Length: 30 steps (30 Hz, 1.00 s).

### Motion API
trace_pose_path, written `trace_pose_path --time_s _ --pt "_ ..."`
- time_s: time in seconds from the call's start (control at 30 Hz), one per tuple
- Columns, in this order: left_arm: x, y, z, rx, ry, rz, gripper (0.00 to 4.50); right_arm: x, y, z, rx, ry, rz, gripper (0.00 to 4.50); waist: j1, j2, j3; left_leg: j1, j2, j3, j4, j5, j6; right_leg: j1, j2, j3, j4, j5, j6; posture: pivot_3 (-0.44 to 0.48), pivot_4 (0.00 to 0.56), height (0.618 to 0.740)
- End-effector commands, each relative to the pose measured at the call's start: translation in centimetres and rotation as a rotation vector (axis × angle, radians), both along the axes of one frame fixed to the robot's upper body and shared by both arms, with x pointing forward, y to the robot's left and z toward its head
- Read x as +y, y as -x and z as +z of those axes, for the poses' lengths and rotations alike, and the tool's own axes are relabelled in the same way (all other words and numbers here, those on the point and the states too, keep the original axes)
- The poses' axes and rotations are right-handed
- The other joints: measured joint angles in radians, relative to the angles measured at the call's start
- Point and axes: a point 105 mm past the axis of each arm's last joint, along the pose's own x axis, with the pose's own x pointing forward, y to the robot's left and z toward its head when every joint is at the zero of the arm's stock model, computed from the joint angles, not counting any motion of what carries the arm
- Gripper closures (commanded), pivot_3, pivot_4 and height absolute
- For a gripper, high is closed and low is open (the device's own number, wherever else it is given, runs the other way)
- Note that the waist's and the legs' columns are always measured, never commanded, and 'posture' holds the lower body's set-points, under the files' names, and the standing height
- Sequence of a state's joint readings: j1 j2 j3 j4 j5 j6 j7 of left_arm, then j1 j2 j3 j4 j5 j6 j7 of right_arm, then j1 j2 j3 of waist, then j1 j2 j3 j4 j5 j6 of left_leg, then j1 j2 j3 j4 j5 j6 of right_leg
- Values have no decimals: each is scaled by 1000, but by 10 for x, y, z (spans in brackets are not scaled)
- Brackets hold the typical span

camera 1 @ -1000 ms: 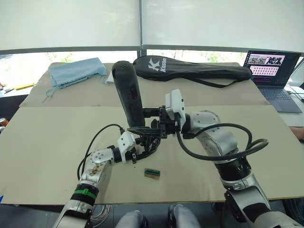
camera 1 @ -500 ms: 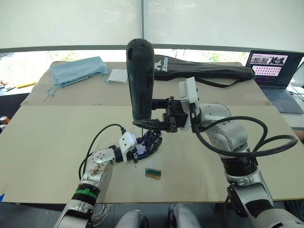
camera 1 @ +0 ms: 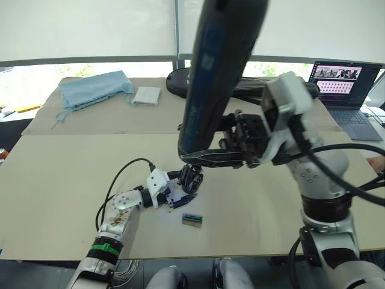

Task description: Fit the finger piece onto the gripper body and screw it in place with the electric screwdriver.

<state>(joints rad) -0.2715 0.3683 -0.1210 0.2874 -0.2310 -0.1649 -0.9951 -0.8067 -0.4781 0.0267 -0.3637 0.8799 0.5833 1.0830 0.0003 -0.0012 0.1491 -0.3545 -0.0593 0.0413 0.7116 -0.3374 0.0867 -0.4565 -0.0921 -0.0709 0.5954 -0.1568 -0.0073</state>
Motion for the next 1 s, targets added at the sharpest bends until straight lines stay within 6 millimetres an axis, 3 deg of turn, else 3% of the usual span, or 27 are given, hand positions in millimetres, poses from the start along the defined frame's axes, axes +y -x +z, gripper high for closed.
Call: trace_pose_path --time_s 0.03,0.13,0.23,0.37,0.53,0.77,1.0 --pt "51 22 9 28 71 49 24 -41 -7 38 95 -36 -124 2593 -9 0 0 0 0 0 -1 0 0 0 0 0 0 0 0 0 150 740" --pt "87 39 30 -1 68 51 24 -79 -23 30 282 129 -310 2593 -13 0 3 -3 2 0 -1 0 -1 -3 0 -2 -1 0 -1 0 150 740" --pt "101 46 52 -27 41 12 24 -114 -40 18 490 249 -499 2593 2 3 6 -5 2 0 -1 -3 -4 -3 -2 -4 -3 -1 -3 0 150 740" --pt "107 58 78 -36 12 -69 24 -167 -49 -34 666 615 -828 2593 19 5 7 -12 2 0 1 -4 -3 -7 -5 -6 -3 -1 -3 0 150 740" --pt "111 62 95 -24 -5 -97 24 -215 -57 -88 834 901 -1072 2593 7 6 8 -17 1 0 2 -2 3 -11 -4 -8 -4 -1 -1 0 150 740" --pt "108 56 104 -24 9 -73 24 -252 -79 -142 869 1090 -1216 2593 1 7 10 -17 1 1 3 1 -1 -12 -3 -9 -2 -1 -1 0 150 740" --pt "98 57 103 -9 8 -84 24 -256 -86 -165 910 1144 -1187 2593 4 9 11 -17 1 1 4 2 -4 -12 -2 -10 -1 -1 -1 0 150 740"
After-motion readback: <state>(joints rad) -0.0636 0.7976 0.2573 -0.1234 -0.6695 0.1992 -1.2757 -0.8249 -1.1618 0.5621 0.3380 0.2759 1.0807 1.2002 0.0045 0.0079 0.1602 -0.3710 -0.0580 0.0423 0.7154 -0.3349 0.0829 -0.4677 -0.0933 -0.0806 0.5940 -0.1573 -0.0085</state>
